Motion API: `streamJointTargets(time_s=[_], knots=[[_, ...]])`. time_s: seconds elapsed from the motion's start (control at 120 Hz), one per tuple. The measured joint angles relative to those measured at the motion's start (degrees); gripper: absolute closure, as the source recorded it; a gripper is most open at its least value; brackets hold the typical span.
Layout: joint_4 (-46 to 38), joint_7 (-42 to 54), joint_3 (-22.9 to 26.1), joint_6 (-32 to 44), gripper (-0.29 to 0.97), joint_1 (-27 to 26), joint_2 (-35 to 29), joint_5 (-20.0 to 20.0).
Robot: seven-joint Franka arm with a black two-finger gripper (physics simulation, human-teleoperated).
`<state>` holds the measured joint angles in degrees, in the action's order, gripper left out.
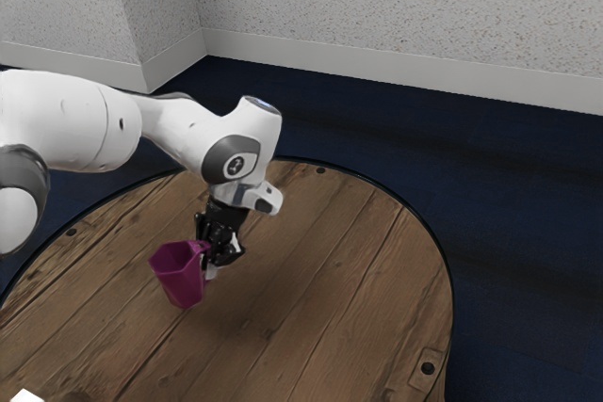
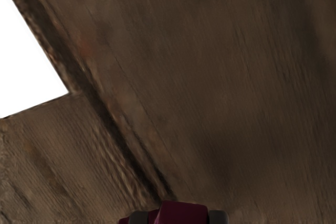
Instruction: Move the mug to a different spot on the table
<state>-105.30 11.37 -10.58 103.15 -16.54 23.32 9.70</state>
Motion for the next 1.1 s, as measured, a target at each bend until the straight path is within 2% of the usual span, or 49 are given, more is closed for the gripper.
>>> streamJointTargets(time_s=[0.333,0.8,0.992,1.017,1.1], knots=[[14.31,-2.21,0.30,-6.27,0.73,6.05,10.69,0.36],[22.21,-3.72,1.41,-10.00,0.73,6.14,17.01,-0.41],[22.91,-3.99,1.47,-10.48,0.72,6.07,18.09,-0.63],[22.91,-4.03,1.46,-10.51,0.71,6.07,18.21,-0.68],[22.94,-4.06,1.48,-10.62,0.52,6.11,18.40,-1.17]])
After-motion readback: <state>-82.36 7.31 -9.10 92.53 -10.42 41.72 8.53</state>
